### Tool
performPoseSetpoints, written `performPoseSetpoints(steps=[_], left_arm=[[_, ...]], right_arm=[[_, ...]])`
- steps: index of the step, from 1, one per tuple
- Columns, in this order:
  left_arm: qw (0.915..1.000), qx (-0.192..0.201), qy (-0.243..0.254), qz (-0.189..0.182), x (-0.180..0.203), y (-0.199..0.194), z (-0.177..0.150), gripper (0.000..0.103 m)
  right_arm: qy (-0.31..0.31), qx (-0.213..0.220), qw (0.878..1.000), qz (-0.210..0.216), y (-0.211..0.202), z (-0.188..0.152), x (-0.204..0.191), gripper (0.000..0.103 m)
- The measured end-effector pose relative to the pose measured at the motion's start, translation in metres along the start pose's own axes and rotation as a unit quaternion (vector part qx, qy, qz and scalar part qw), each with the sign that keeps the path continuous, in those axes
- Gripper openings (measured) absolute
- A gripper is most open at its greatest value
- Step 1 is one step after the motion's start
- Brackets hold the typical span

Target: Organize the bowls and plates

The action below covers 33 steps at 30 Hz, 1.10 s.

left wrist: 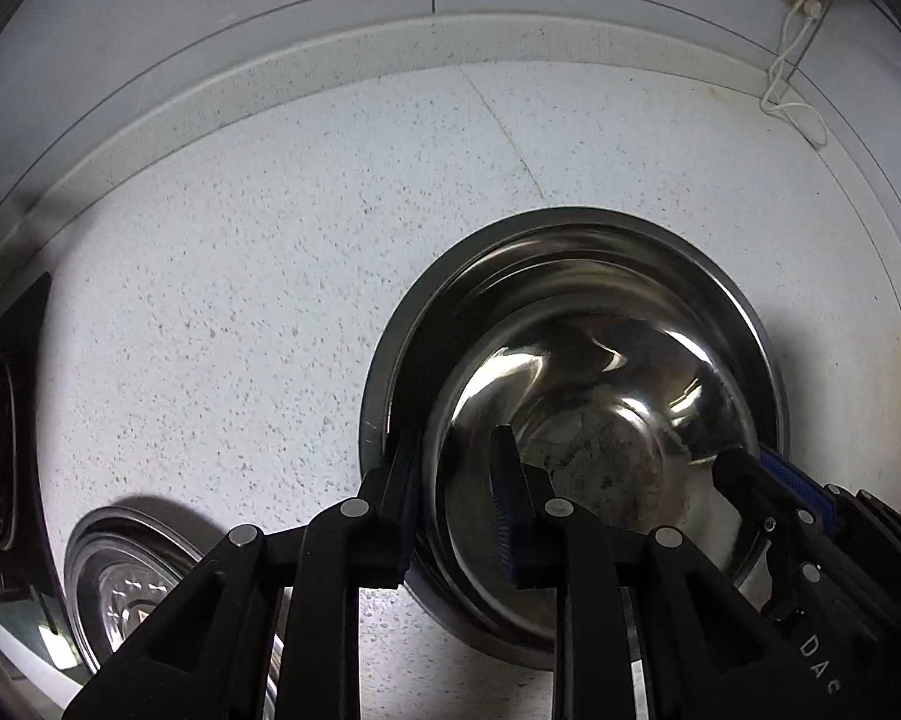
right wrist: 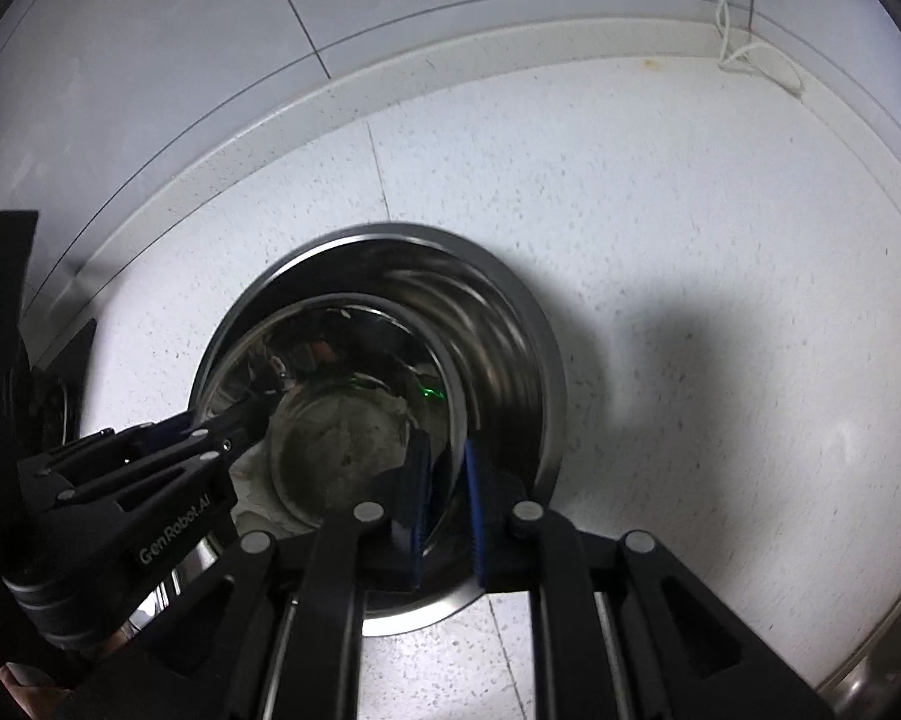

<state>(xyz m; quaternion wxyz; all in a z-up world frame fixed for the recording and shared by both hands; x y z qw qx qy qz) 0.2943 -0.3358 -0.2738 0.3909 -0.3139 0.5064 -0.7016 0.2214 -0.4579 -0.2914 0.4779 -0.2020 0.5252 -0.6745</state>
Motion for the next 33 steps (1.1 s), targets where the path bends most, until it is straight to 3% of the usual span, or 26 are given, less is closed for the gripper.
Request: performPoseSetpoints(steps=[2,4,9,12,16,22,33], left_arm=[[1.0,-0.001,0.007,-0.006,0.001,-0.007,0.002,0.025],[0.9998,0.01,0.005,-0.015,-0.001,-0.021,0.004,0.041],[0.9986,0.047,-0.009,-0.023,-0.019,-0.055,0.013,0.055],[0.9985,0.037,-0.039,-0.014,-0.038,-0.046,0.017,0.055],[0.9958,-0.003,-0.089,-0.019,-0.054,-0.017,0.013,0.055],[0.9937,-0.029,-0.107,-0.02,-0.052,0.006,0.005,0.055],[0.9921,-0.029,-0.121,-0.017,-0.049,0.019,0.024,0.055]], right_arm=[[0.007,0.005,1.0,0.011,-0.009,0.0,0.004,0.016],[0.009,0.011,1.0,0.016,-0.02,0.0,0.007,0.019],[0.011,0.047,0.999,0.021,-0.05,0.011,0.019,0.02],[0.014,0.051,0.999,0.006,-0.049,0.018,0.031,0.021],[0.038,0.038,0.999,0.009,-0.033,0.021,0.044,0.021],[0.045,0.02,0.998,0.027,-0.017,0.021,0.046,0.021],[0.03,0.0,0.999,0.028,0.011,0.025,0.032,0.021]])
Point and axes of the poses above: each gripper's, at about its wrist camera, not at the fingertips, and y roughly the way its jaws point, x to its right, z to its top, the point moved 6 cm from there along y, roughly the way its jaws point
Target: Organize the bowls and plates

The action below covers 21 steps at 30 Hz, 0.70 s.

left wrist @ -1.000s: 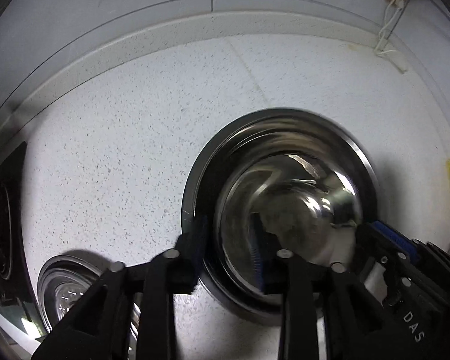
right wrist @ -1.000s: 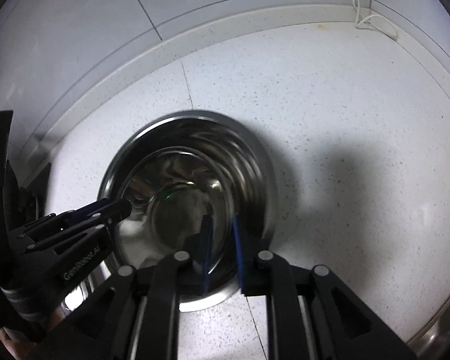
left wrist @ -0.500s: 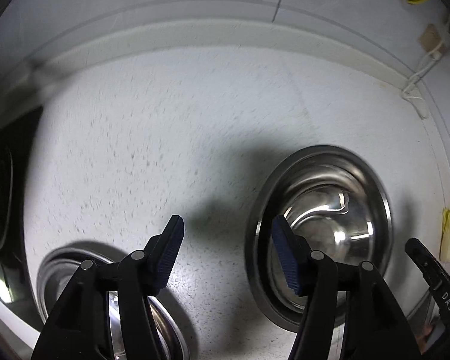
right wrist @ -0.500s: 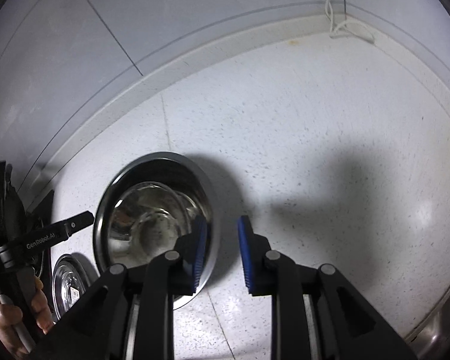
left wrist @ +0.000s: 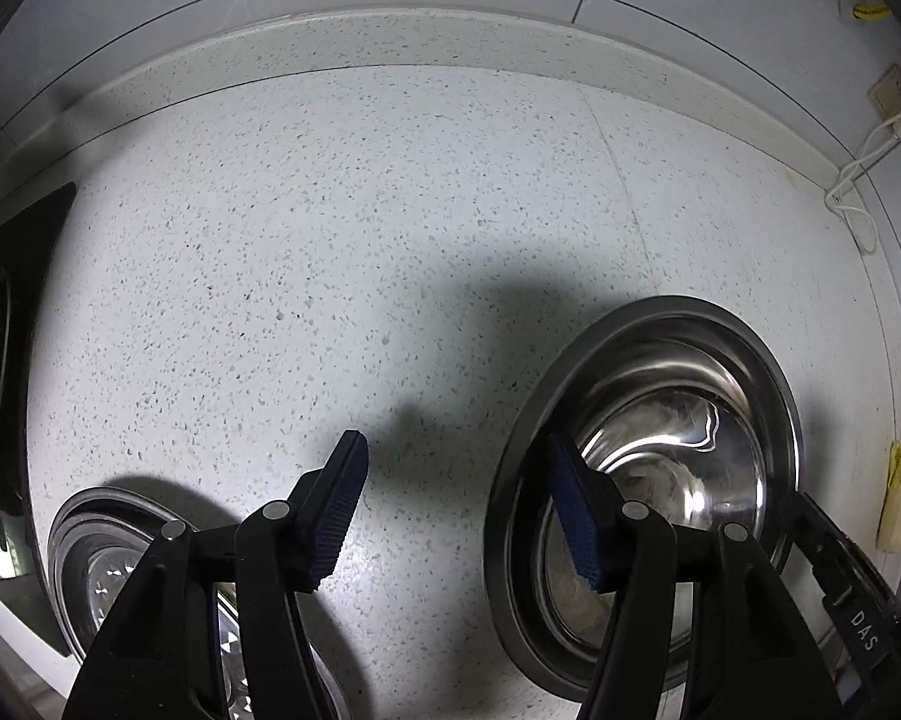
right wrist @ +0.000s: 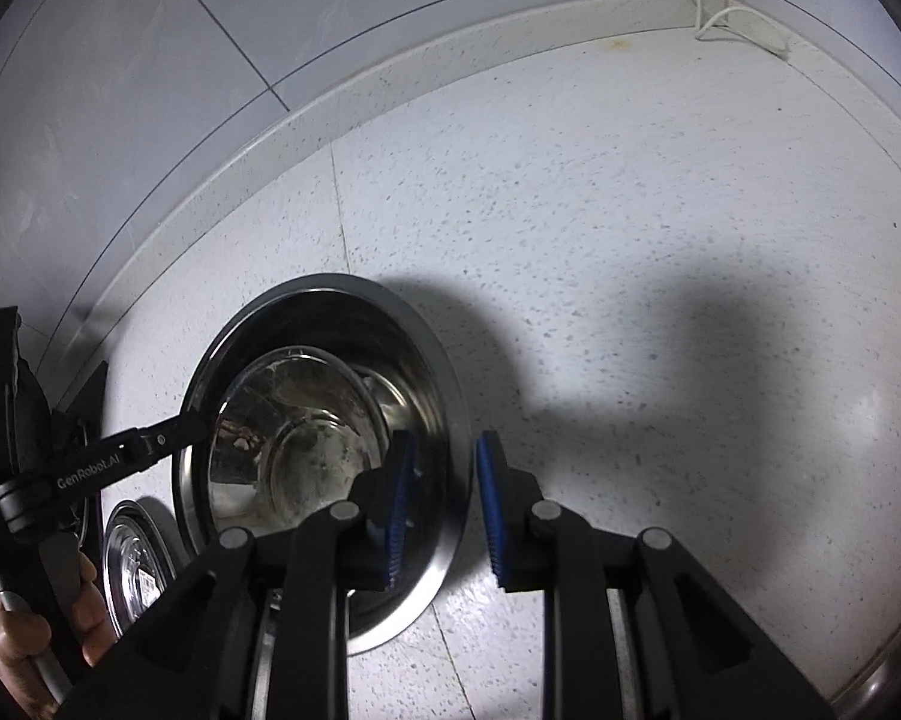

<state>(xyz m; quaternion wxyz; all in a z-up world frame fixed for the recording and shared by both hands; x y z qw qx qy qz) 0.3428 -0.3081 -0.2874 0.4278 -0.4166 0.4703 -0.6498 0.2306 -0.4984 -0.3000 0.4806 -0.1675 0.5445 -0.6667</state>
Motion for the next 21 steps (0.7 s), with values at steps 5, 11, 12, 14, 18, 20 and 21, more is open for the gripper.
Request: performPoseSetpoints(steps=[5,11,12,14,18,20,21], left_arm=[[0.9997,-0.014,-0.015,-0.014,-0.008,0.008,0.007,0.055],[0.9985,-0.031,-0.006,-0.044,0.001,0.015,0.002,0.02],[0.9989,-0.033,0.005,-0.033,0.005,0.016,0.001,0.014],[0.9993,-0.025,0.018,-0.019,0.008,0.015,0.0,0.014],[0.9992,-0.03,0.021,-0.017,0.008,0.016,0.0,0.014],[0.999,-0.035,0.022,-0.014,0.008,0.016,-0.002,0.014],[0.999,-0.037,0.022,-0.013,0.007,0.016,-0.002,0.014]], right_arm=[[0.004,-0.01,1.0,0.0,0.011,0.001,-0.002,0.021],[-0.003,-0.021,1.0,-0.002,0.015,-0.001,-0.002,0.012],[-0.008,-0.024,1.0,-0.004,0.015,-0.002,-0.004,0.009],[-0.01,-0.025,1.0,-0.011,0.016,-0.003,-0.006,0.009],[-0.012,-0.026,0.999,-0.015,0.013,-0.004,-0.008,0.009],[-0.017,-0.023,0.999,-0.02,0.009,-0.005,-0.011,0.009],[-0.019,-0.021,0.999,-0.022,0.006,-0.005,-0.013,0.009]])
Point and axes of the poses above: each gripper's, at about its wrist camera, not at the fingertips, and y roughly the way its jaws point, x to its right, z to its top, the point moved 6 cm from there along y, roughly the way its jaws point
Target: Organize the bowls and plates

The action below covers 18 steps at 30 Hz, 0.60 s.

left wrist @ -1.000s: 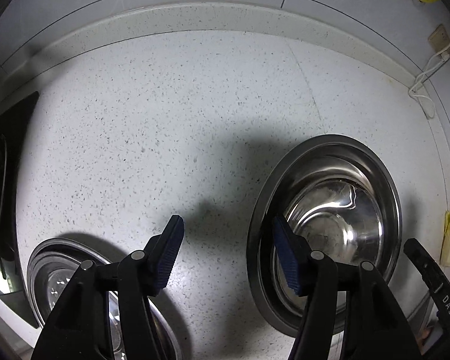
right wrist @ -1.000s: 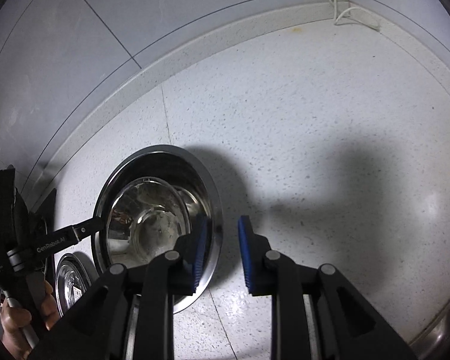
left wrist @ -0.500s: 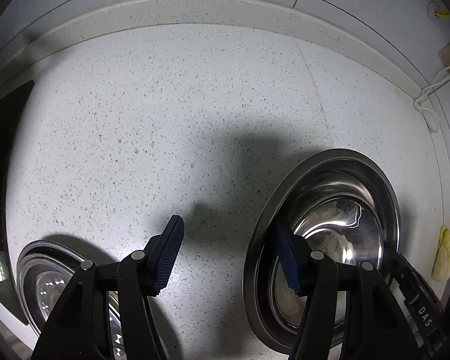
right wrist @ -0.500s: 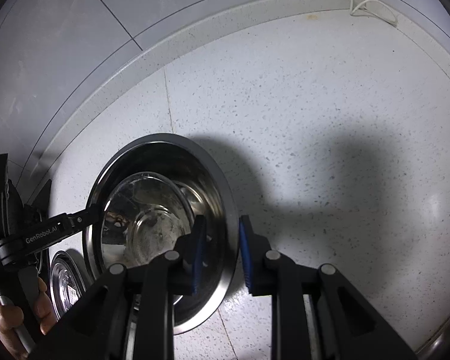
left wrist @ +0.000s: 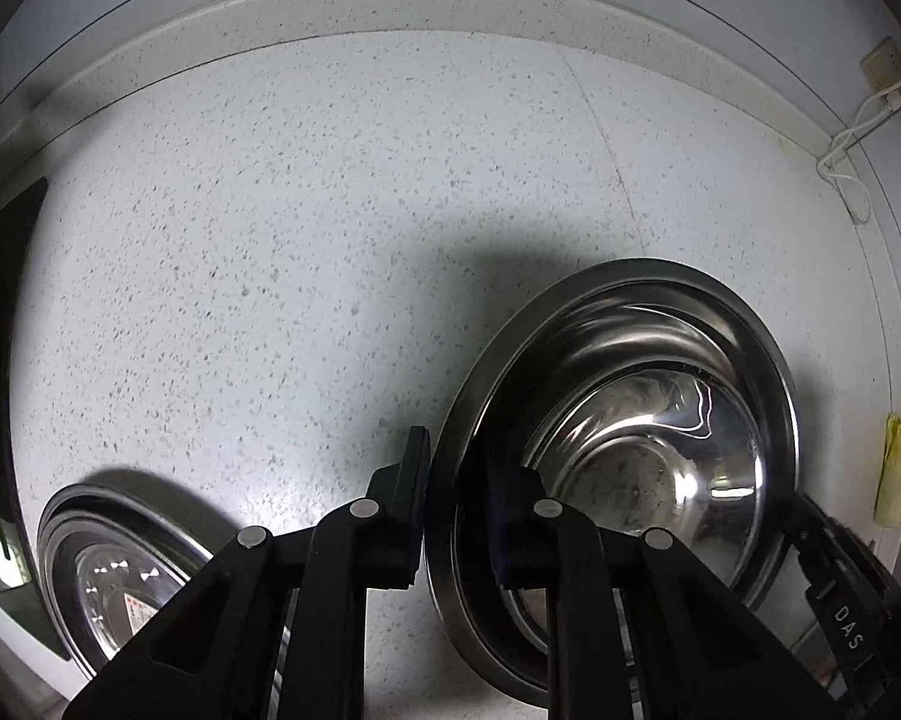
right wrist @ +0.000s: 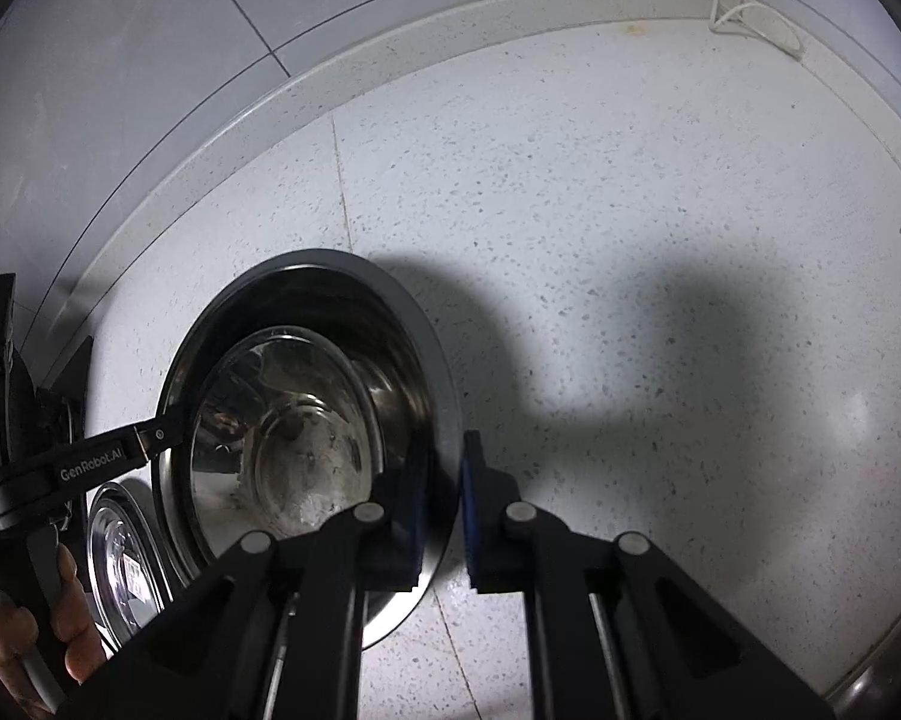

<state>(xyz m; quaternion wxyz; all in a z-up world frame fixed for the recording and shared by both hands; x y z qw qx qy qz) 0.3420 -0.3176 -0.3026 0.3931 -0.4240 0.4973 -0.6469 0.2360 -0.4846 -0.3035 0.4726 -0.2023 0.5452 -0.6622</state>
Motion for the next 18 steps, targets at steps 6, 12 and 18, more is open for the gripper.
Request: performPoseSetpoints(steps=[6,12,18], left_arm=[[0.9999,0.013,-0.009,0.003,-0.017,-0.021,-0.009,0.014],[0.9978,0.052,-0.037,0.019,-0.061,-0.068,-0.024,0.014],[0.9919,0.07,-0.094,0.049,-0.138,-0.104,-0.063,0.014]], right_arm=[[-0.025,0.011,1.0,0.0,-0.021,-0.006,-0.022,0.009],[-0.066,0.028,0.997,0.027,-0.05,-0.022,-0.073,0.009],[-0.133,0.017,0.988,0.077,-0.058,-0.056,-0.151,0.009]])
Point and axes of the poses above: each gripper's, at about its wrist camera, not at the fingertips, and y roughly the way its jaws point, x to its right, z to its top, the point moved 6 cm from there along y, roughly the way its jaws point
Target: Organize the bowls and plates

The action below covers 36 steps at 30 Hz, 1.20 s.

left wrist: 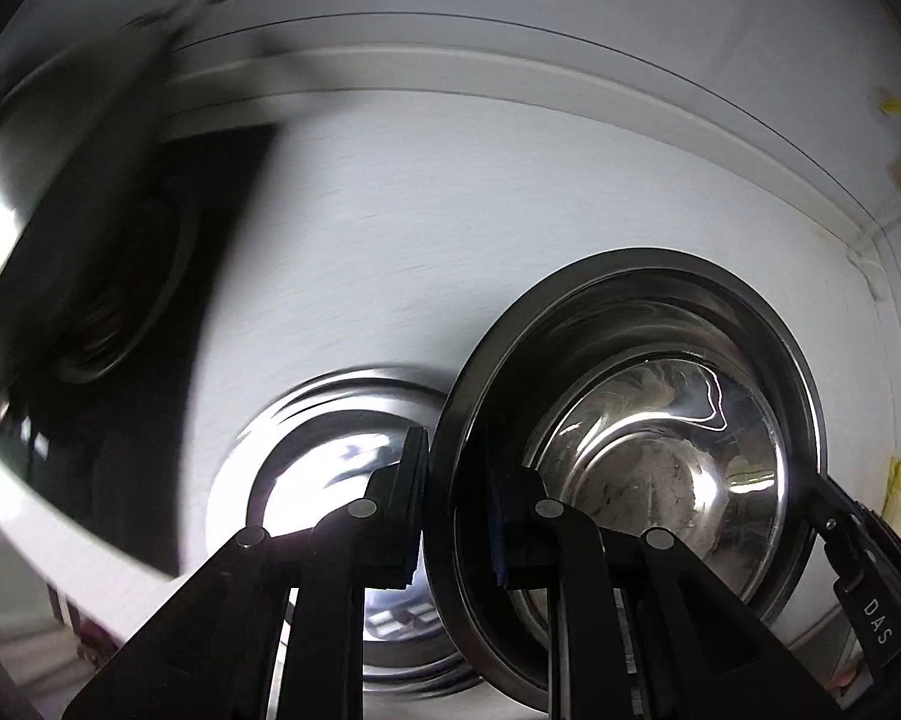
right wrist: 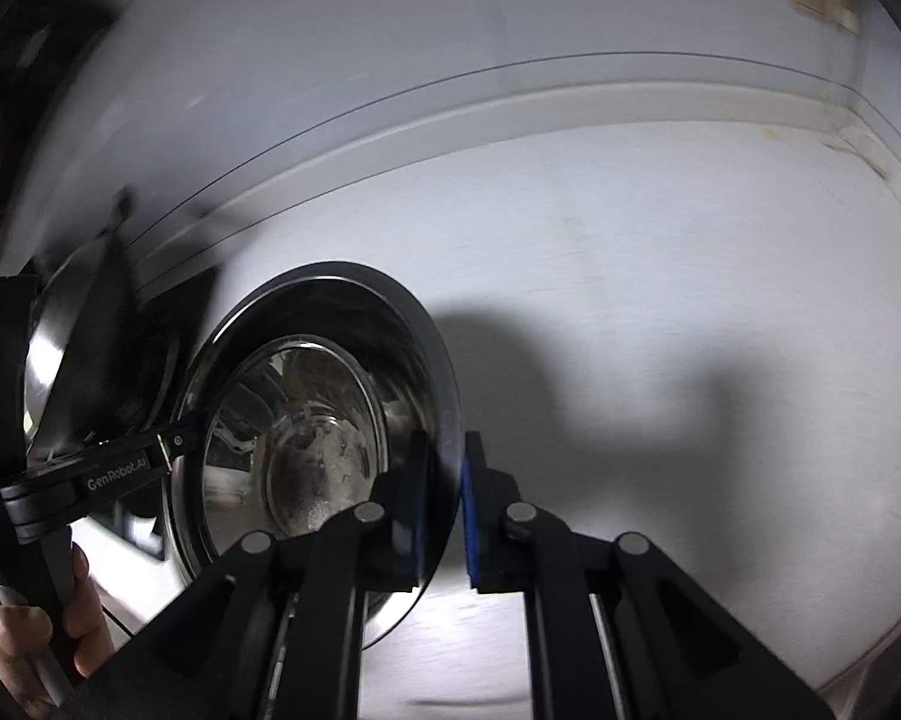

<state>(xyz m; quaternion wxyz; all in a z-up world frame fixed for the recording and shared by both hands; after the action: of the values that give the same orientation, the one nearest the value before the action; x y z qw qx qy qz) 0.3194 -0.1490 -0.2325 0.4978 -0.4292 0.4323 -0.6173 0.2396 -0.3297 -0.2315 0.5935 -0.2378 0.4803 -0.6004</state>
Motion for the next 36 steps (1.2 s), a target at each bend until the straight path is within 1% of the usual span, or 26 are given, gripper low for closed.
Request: performPoseSetpoints(steps=[1,4,7,10,14,17,18,23,25,29,31,33,36], left_arm=[[0.9999,-0.001,-0.012,0.008,-0.018,-0.002,-0.005,0.014],[0.9991,-0.01,-0.034,0.021,-0.05,0.005,-0.017,0.015],[0.9981,-0.02,-0.053,0.025,-0.072,0.014,-0.025,0.015],[0.9975,-0.024,-0.059,0.03,-0.085,0.022,-0.032,0.015],[0.9973,-0.031,-0.057,0.035,-0.088,0.035,-0.038,0.015],[0.9974,-0.033,-0.053,0.037,-0.088,0.045,-0.048,0.015],[0.9975,-0.033,-0.05,0.038,-0.099,0.047,-0.059,0.015],[0.9984,-0.013,-0.022,0.051,-0.099,0.047,-0.058,0.015],[0.9986,-0.012,-0.024,0.045,-0.1,0.048,-0.057,0.015],[0.999,-0.011,-0.032,0.028,-0.107,0.04,-0.056,0.015],[0.9993,0.001,-0.027,0.028,-0.109,0.034,-0.053,0.016],[0.9993,0.006,-0.021,0.03,-0.11,0.028,-0.05,0.019],[0.9995,0.009,-0.021,0.023,-0.112,0.024,-0.045,0.021]], right_arm=[[-0.014,-0.007,1.0,0.007,0.005,-0.004,-0.015,0.009],[-0.039,-0.031,0.999,0.022,0.021,-0.014,-0.045,0.009],[-0.061,-0.05,0.997,0.02,0.037,-0.024,-0.063,0.009],[-0.072,-0.065,0.995,0.018,0.051,-0.033,-0.072,0.01],[-0.078,-0.079,0.994,0.01,0.067,-0.045,-0.076,0.01],[-0.08,-0.084,0.993,0.003,0.078,-0.053,-0.078,0.01],[-0.081,-0.084,0.993,-0.001,0.081,-0.055,-0.078,0.01],[-0.093,-0.077,0.993,-0.015,0.091,-0.061,-0.084,0.011],[-0.102,-0.078,0.992,-0.019,0.091,-0.062,-0.088,0.014],[-0.096,-0.084,0.992,-0.018,0.091,-0.062,-0.086,0.014],[-0.085,-0.084,0.993,-0.014,0.09,-0.063,-0.086,0.02],[-0.077,-0.085,0.993,-0.016,0.088,-0.063,-0.084,0.021],[-0.066,-0.085,0.994,-0.021,0.084,-0.063,-0.08,0.022]])
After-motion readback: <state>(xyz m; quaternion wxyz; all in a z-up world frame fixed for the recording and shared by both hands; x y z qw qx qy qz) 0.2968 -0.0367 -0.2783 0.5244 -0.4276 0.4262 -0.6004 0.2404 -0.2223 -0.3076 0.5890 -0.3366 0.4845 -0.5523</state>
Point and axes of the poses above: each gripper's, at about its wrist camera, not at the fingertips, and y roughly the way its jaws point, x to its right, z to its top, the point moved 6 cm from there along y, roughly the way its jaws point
